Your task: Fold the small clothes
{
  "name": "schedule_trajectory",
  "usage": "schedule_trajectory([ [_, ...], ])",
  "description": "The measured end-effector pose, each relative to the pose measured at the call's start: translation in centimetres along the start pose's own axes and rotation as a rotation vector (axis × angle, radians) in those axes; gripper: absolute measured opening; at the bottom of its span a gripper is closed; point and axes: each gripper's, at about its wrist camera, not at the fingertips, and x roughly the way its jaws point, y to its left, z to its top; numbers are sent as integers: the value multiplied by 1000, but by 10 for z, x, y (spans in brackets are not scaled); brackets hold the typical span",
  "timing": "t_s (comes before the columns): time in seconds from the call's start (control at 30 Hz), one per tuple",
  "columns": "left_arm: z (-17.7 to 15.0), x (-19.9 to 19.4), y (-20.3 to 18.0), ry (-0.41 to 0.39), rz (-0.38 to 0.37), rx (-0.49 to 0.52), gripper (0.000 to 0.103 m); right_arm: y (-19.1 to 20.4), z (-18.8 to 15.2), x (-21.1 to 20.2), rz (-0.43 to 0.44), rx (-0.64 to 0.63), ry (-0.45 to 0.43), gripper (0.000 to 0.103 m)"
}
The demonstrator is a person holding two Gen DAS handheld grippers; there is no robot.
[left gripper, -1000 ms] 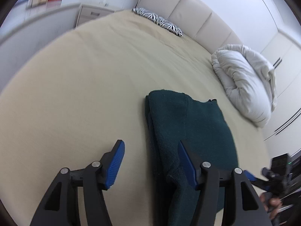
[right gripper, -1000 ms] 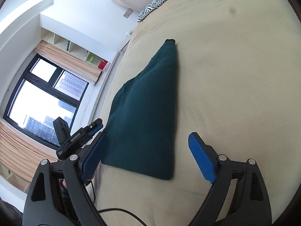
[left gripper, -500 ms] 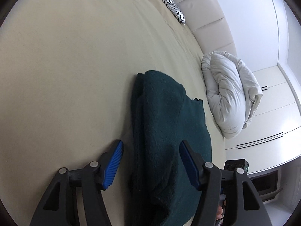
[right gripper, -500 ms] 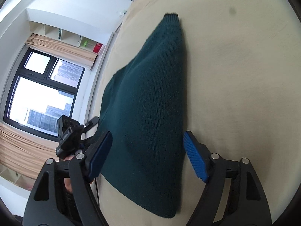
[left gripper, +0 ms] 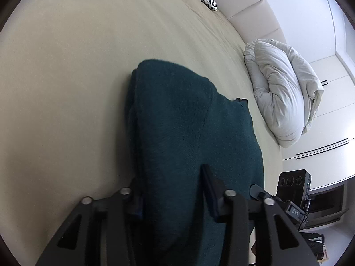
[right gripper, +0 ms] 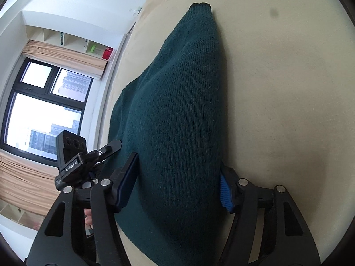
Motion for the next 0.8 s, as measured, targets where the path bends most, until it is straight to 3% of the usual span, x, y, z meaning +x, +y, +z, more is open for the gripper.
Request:
schedule_trajectory([
  [0.1, -7, -6, -6, -6, 3, 10, 27, 10, -8, 0, -34, -28, -18, 48],
  [0.23, -24, -24, -24, -9, 12, 57, 26, 37, -21, -12, -79, -88, -40, 42],
  [0.37, -61, -49, -46, -7, -14, 118, 26, 57, -51, -42, -55, -131, -61, 40],
  [0.63, -152, -105, -72, -11, -54, 206, 26, 84, -158, -106, 18, -158, -101, 40],
  [0.8, -204, -111, -78, -8, -88, 216, 26, 93, -219, -134, 32, -163, -118, 40],
])
